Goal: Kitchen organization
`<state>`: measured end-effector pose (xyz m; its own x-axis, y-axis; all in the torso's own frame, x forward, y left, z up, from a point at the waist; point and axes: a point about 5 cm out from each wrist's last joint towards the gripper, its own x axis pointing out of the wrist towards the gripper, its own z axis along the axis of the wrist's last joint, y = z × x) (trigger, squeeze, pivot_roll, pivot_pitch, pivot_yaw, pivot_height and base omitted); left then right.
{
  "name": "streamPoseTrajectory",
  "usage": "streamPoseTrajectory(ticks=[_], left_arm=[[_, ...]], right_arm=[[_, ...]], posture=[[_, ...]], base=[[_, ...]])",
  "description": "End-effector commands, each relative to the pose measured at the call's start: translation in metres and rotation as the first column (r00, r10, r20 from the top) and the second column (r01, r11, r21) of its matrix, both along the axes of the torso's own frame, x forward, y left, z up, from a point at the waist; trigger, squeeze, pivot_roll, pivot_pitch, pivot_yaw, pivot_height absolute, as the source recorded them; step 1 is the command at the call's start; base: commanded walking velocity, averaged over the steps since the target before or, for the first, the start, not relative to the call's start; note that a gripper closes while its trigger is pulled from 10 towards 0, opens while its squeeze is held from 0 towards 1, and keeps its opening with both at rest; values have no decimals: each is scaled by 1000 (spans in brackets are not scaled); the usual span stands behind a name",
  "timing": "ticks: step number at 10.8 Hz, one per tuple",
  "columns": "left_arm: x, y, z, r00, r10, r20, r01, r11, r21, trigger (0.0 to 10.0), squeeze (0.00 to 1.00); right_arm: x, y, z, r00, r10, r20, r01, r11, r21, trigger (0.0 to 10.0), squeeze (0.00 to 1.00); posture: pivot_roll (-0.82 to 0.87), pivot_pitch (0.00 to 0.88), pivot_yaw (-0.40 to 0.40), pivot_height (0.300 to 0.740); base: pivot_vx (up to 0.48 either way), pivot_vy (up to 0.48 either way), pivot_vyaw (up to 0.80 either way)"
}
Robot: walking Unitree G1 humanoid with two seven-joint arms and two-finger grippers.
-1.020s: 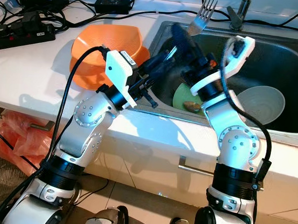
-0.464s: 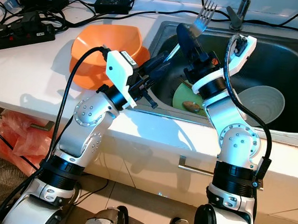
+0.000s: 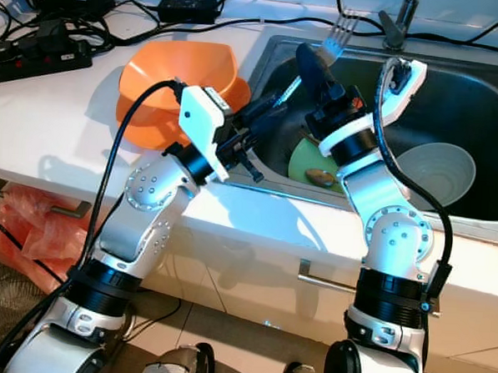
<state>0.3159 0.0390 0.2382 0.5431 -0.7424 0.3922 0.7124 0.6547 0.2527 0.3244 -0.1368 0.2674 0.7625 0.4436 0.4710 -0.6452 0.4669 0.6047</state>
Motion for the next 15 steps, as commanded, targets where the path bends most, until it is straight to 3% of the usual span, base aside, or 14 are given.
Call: streamPoseTrajectory(ticks=[1,7,8,9,10,11,13,14,15], left_arm=[[-3,-2,1,999,-34,0,34,999,-5,10000,1000],[-6,-4,-6,995,-88,-44,89,996,25,10000,1000],[-5,-3,-9,995,-79,-66,84,992,91,10000,1000],[-3,-1,-16,992,-71,-102,86,986,145,10000,1000],[-2,0,-25,987,-62,-152,91,977,194,10000,1000],[-1,2,-33,977,-54,-205,101,970,223,10000,1000],[0,6,-41,968,-26,-248,98,955,281,10000,1000],[3,9,-42,965,-2,-261,84,950,302,10000,1000],[5,11,-42,964,19,-264,69,945,320,10000,1000]], right_arm=[[4,-5,-2,999,-39,-30,39,999,13,0,0],[20,-33,-14,955,-265,-136,268,964,-2,0,0],[25,-42,-20,919,-375,-124,360,924,-128,0,0],[30,-44,-34,882,-468,-48,420,829,-369,0,0],[33,-42,-45,870,-494,2,430,756,-494,0,0],[36,-41,-53,860,-505,67,441,672,-595,0,0],[42,-41,-63,863,-494,101,429,613,-663,0,0],[46,-40,-75,876,-472,98,392,579,-715,9059,0],[51,-37,-84,891,-443,100,351,533,-769,10000,0]], posture=[[95,141,45,740],[99,134,47,740],[102,133,45,740],[108,131,43,740],[114,130,44,740],[119,130,48,740],[125,130,54,740],[128,129,56,740],[129,130,57,740]], base=[[0,0,0],[0,0,0],[0,0,0],[0,0,0],[0,0,0],[0,0,0],[0,0,0],[0,0,0],[0,0,0]])
